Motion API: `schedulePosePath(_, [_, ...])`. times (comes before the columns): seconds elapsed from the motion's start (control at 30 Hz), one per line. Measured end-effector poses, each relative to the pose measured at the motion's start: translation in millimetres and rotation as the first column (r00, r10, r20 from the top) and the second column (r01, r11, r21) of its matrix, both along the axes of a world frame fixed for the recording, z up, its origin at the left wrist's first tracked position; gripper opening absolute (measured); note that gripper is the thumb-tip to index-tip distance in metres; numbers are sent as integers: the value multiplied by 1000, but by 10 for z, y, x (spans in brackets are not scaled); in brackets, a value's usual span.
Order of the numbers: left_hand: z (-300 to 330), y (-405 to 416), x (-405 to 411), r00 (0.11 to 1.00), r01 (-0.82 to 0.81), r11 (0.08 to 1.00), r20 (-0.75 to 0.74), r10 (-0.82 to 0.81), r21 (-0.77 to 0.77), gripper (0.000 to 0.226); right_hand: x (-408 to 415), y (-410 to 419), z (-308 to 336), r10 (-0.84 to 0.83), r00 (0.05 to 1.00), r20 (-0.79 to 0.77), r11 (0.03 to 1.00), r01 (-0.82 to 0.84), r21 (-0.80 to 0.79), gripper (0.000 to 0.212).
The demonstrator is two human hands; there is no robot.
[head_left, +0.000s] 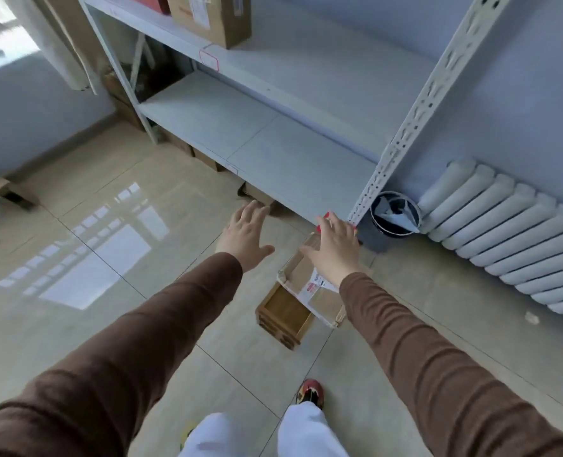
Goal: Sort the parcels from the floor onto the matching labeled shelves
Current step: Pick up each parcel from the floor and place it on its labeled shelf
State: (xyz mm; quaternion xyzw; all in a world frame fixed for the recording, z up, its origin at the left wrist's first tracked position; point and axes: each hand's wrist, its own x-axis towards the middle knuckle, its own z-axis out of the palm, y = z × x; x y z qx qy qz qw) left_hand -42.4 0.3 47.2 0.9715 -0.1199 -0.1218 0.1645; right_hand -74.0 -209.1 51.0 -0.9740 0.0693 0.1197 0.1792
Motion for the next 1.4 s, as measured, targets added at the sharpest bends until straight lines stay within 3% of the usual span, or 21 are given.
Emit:
schedulePosePath(0.2, [-573, -471, 12, 989, -31, 999, -148, 32, 9, 89, 58, -478, -600, -48, 995, -87, 997, 52, 49, 80])
schedulePosePath(0.47, [-1483, -776, 185, 952, -60, 998, -300, 62, 18, 83, 68, -922, -1661, -221, 958, -183, 954, 251, 162, 85])
schedulePosePath(0.63, [-2135, -914, 309, 916, -160, 987, -371, 150, 4, 78, -37, -1214, -2374, -396, 861, -318, 842, 479, 249, 91])
schedulePosePath(0.97, [-3397, -1201, 680, 848, -345, 938, -438, 300, -27, 74, -100, -1547, -3569, -609, 680, -409, 590, 733, 340, 105])
schedulePosePath(1.1, [-3695, -1269, 743, 813, -370, 927, -504, 293, -57, 70, -78, -1567, -3796, -655, 589, -472, 418, 804, 423, 101])
schedulePosePath(1.2, [-3782, -1259, 717, 793, -397, 914, -533, 295, -85, 67, -57, -1526, -3792, -679, 541, -495, 343, 831, 438, 89])
schedulePosePath(1.4, [-3358, -1051, 462, 755, -545, 824, -517, 403, -153, 60, -45, -1321, -3316, -651, 620, -437, 425, 775, 467, 83])
